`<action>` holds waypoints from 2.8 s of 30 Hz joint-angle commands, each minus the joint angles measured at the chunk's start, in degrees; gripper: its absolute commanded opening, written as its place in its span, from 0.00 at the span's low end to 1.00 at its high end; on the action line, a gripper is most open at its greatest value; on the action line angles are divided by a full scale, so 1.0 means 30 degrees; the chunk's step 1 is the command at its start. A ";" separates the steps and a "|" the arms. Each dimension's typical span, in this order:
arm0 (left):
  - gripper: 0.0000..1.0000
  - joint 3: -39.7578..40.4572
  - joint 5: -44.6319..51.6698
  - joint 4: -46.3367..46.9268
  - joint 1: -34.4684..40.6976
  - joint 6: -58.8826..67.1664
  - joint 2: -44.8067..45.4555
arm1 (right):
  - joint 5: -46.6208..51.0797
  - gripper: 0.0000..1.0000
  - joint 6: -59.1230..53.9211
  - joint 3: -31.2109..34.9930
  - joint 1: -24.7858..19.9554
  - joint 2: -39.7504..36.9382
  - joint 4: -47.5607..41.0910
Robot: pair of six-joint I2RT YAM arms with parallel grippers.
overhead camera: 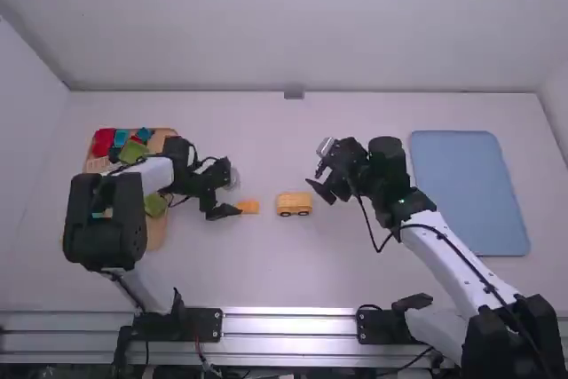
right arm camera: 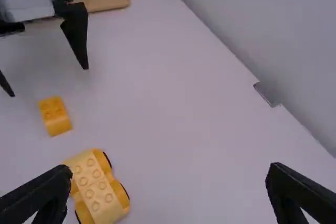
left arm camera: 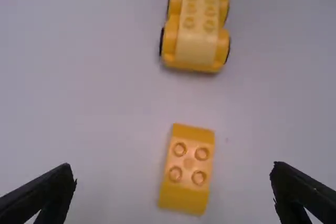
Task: Assemble lego blocks to make yellow taxi
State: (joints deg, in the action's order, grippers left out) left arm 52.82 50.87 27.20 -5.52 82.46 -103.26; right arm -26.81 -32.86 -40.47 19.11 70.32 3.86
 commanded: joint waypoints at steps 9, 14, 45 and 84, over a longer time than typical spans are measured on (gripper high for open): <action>0.99 -0.3155 0.2419 -0.5282 0.0073 0.0466 -0.0743 | -0.0117 0.99 -0.0117 0.0000 0.0007 -0.0335 -0.0007; 0.99 -0.3373 0.2834 -0.7213 -0.0248 -0.0022 -0.1953 | -0.0124 0.99 -0.0102 0.0000 0.0007 -0.0335 -0.0015; 0.16 -0.3053 0.3934 -0.8262 -0.0627 0.0962 -0.3548 | -0.0102 0.99 -0.1064 0.0000 0.0015 -0.0335 -0.0517; 0.14 -0.1195 0.1727 -0.5756 0.4379 -0.5064 0.1464 | -1.2080 0.99 -0.5377 -0.0029 -0.1763 1.7937 1.2109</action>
State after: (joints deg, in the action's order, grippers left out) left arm 48.95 55.68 9.78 7.07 69.28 -100.22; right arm -64.71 -53.01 -40.47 13.19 122.58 39.88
